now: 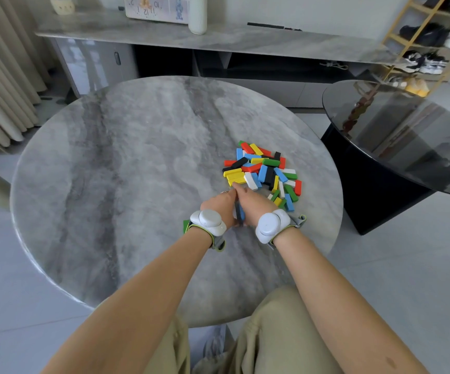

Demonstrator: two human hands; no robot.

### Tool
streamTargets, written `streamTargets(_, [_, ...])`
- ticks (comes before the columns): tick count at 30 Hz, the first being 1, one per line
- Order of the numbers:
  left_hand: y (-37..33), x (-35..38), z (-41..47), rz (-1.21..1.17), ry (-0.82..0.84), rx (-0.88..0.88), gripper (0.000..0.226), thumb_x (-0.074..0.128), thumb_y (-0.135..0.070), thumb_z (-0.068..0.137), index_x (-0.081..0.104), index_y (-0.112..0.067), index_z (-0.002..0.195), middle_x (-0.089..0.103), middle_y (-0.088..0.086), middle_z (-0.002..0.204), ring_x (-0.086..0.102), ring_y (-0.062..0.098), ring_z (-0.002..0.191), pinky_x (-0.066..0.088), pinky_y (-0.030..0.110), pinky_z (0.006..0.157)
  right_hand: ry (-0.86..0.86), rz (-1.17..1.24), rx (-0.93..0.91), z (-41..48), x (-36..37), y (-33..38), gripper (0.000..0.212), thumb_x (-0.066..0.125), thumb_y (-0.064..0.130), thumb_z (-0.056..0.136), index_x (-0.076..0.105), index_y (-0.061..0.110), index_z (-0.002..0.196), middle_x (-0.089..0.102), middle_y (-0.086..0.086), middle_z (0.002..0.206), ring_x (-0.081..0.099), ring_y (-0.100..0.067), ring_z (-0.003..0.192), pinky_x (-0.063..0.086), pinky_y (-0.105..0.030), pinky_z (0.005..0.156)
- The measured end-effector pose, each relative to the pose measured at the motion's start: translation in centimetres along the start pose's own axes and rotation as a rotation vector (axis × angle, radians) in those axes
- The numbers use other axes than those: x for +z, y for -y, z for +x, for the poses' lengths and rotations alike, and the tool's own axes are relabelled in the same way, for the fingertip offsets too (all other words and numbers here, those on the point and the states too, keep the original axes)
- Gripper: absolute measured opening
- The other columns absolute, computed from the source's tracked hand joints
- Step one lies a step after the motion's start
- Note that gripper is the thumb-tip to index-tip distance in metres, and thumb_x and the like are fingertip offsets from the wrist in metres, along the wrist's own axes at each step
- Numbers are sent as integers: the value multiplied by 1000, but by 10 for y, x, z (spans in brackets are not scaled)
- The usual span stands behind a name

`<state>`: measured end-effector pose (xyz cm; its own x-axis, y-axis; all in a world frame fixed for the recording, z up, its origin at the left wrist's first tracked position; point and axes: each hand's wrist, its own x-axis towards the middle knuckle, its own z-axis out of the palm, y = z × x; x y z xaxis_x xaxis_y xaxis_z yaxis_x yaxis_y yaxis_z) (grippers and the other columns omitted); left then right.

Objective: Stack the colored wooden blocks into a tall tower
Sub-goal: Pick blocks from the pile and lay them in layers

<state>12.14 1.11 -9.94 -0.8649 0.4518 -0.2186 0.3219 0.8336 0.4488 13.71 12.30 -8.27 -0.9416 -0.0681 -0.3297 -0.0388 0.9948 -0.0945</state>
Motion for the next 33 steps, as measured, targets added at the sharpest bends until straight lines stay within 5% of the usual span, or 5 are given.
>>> streamTargets(4, [2, -3, 0, -22, 6, 13, 71, 76, -35, 73, 41, -16, 131, 59, 5, 124, 59, 27, 110, 51, 38, 83, 66, 145, -28, 0, -2, -2, 106, 67, 5, 80, -12, 22, 149, 47, -12, 135, 57, -30, 109, 49, -43, 92])
streamTargets(10, [4, -1, 1, 17, 17, 47, 61, 71, -45, 76, 47, -25, 128, 56, 1, 125, 56, 23, 111, 52, 36, 86, -90, 38, 33, -3, -6, -12, 86, 53, -1, 86, 0, 19, 150, 46, -17, 132, 57, -31, 99, 49, -37, 79])
streamTargets(15, [5, 0, 4, -9, 10, 43, 55, 69, -43, 78, 50, -23, 126, 55, 3, 124, 56, 24, 109, 50, 34, 84, -55, 25, 52, -2, -4, -18, 82, 66, 3, 80, 19, 16, 147, 44, -16, 138, 51, -37, 118, 48, -44, 92])
streamTargets(23, [10, -1, 8, -67, 51, 29, 53, 75, -27, 73, 55, -15, 121, 57, 9, 120, 59, 26, 104, 45, 29, 82, 90, 203, -12, -1, 0, -11, 107, 80, 9, 70, 10, 22, 150, 27, -11, 152, 37, -31, 135, 39, -41, 107])
streamTargets(33, [11, 1, 10, -11, 85, 71, 58, 77, -24, 73, 54, -17, 125, 51, 10, 120, 59, 29, 102, 47, 32, 84, 104, 137, 100, -3, 2, -16, 70, 78, 21, 73, 44, 6, 133, 36, -13, 139, 51, -31, 120, 43, -37, 100])
